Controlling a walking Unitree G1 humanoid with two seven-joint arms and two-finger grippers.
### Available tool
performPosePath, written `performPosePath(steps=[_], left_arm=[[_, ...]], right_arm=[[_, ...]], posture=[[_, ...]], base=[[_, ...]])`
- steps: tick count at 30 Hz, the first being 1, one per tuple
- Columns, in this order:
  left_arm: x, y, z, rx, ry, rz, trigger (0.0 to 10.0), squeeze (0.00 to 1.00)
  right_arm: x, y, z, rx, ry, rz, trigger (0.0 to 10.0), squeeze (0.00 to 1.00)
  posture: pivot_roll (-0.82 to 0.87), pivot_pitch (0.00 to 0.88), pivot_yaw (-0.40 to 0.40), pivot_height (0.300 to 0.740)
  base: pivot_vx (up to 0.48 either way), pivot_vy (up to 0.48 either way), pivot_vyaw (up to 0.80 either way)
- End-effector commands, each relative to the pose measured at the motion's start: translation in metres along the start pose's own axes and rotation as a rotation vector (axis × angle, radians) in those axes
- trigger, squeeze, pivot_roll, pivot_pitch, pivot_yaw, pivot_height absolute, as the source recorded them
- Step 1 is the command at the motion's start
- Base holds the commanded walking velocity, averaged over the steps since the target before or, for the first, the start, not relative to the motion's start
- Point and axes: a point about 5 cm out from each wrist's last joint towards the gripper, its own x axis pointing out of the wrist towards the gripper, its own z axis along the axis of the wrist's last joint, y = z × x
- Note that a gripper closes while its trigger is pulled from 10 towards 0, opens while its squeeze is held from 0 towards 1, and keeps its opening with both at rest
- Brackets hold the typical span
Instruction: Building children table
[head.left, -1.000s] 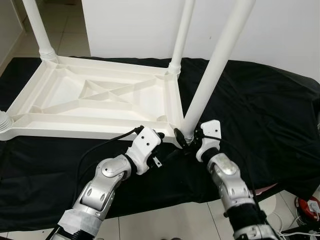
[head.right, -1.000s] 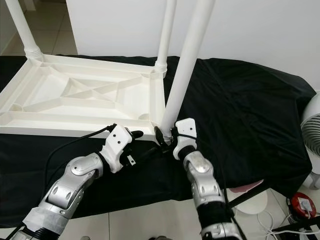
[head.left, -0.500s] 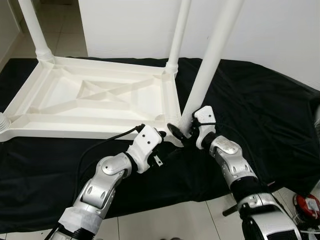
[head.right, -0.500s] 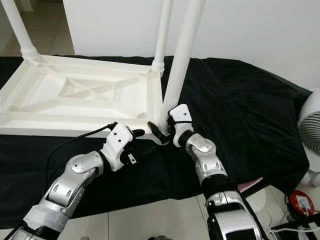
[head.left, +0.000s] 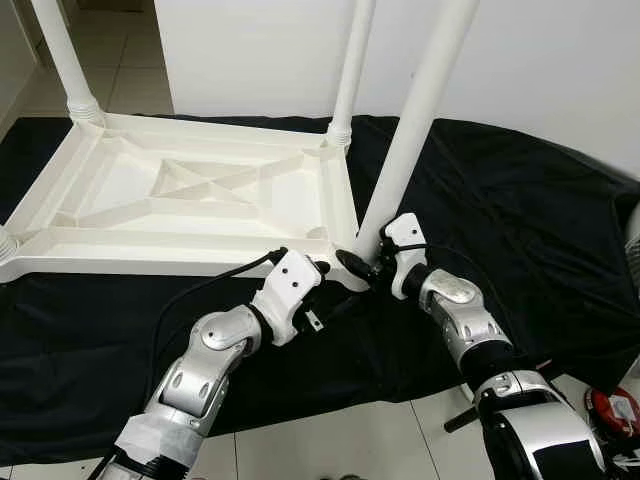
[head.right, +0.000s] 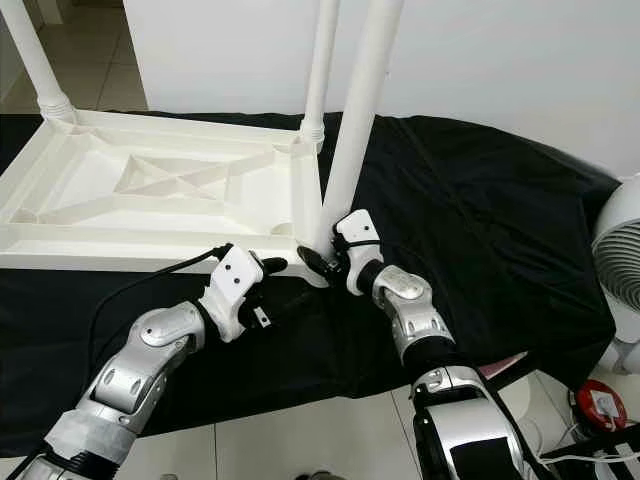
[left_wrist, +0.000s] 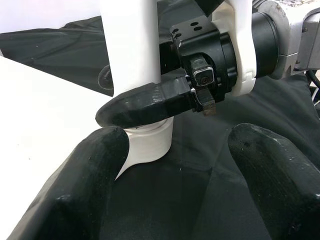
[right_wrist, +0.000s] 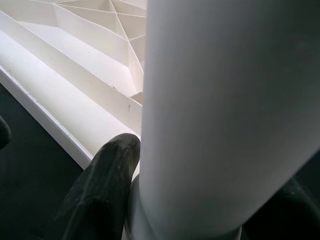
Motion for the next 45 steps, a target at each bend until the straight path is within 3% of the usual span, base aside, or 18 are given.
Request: performPosePath(steps=[1,2,3,8,16,19,20,21,22,26,35,36,39,45], left_arm=[[0.000,-0.001,-0.001,0.003,0.011,0.031,10.0,0.00],[0.000,-0.001,-0.001,0.003,0.011,0.031,10.0,0.00],[0.000,-0.001,-0.001,0.003,0.011,0.030,10.0,0.00],[0.001,-0.002,-0.001,0.003,0.010,0.024,10.0,0.00],[0.002,-0.004,-0.002,0.000,0.008,0.016,10.0,0.00],[0.003,-0.005,-0.002,0.000,0.007,0.010,10.0,0.00],[0.003,-0.005,-0.002,0.000,0.007,0.010,10.0,0.00],[0.004,-0.006,-0.002,0.001,0.008,0.007,10.0,0.00],[0.003,-0.006,-0.002,0.002,0.008,0.006,10.0,0.00],[0.003,-0.006,-0.003,0.001,0.008,0.003,10.0,0.00],[0.003,-0.008,-0.004,0.002,0.013,-0.005,10.0,0.00],[0.003,-0.008,-0.004,0.002,0.013,-0.004,10.0,0.00],[0.002,-0.008,-0.004,0.002,0.013,-0.004,10.0,0.00],[0.002,-0.010,-0.004,0.000,0.014,-0.006,10.0,0.00]], right_arm=[[-0.001,0.004,-0.011,0.028,0.041,0.009,5.5,0.00],[-0.001,0.004,-0.011,0.028,0.041,0.009,5.5,0.00],[0.000,0.003,-0.011,0.043,0.043,-0.025,10.0,0.00],[0.001,0.001,-0.014,0.065,0.084,-0.138,10.0,0.00],[0.006,0.014,-0.016,0.129,0.065,-0.312,10.0,0.00],[0.007,0.021,-0.021,0.131,0.062,-0.471,10.0,0.00],[0.007,0.021,-0.021,0.131,0.062,-0.471,10.0,0.00],[0.006,0.024,-0.024,0.131,0.078,-0.594,10.0,0.00],[0.005,0.025,-0.025,0.133,0.088,-0.639,10.0,0.00],[0.004,0.030,-0.024,0.160,0.083,-0.737,10.0,0.00],[0.004,0.036,-0.014,0.196,0.009,-0.749,10.0,0.00],[0.004,0.038,-0.014,0.212,-0.002,-0.741,10.0,1.00],[0.004,0.044,-0.013,0.248,-0.027,-0.712,10.0,1.00],[-0.005,0.043,-0.017,0.236,-0.028,-0.691,10.0,1.00]], posture=[[0.11,0.046,-0.102,0.740],[0.11,0.046,-0.102,0.740],[0.11,0.046,-0.102,0.740],[0.11,0.045,-0.104,0.740],[0.10,0.036,-0.109,0.740],[0.10,0.032,-0.108,0.740],[0.10,0.032,-0.108,0.740],[0.10,0.031,-0.108,0.740],[0.10,0.030,-0.108,0.740],[0.10,0.028,-0.109,0.740],[0.10,0.025,-0.112,0.740],[0.10,0.024,-0.112,0.740],[0.10,0.024,-0.112,0.740],[0.10,0.024,-0.115,0.740]], base=[[0.000,0.000,0.00],[0.000,0.000,0.00],[0.000,0.000,0.00],[0.000,0.000,0.00],[0.000,0.000,0.00],[0.000,0.000,0.00],[0.000,0.000,0.00],[0.000,0.000,0.00],[0.000,0.000,0.00],[0.000,0.000,0.00],[0.000,0.000,0.00],[0.000,0.000,0.00],[0.000,0.000,0.00],[0.000,0.000,0.00]])
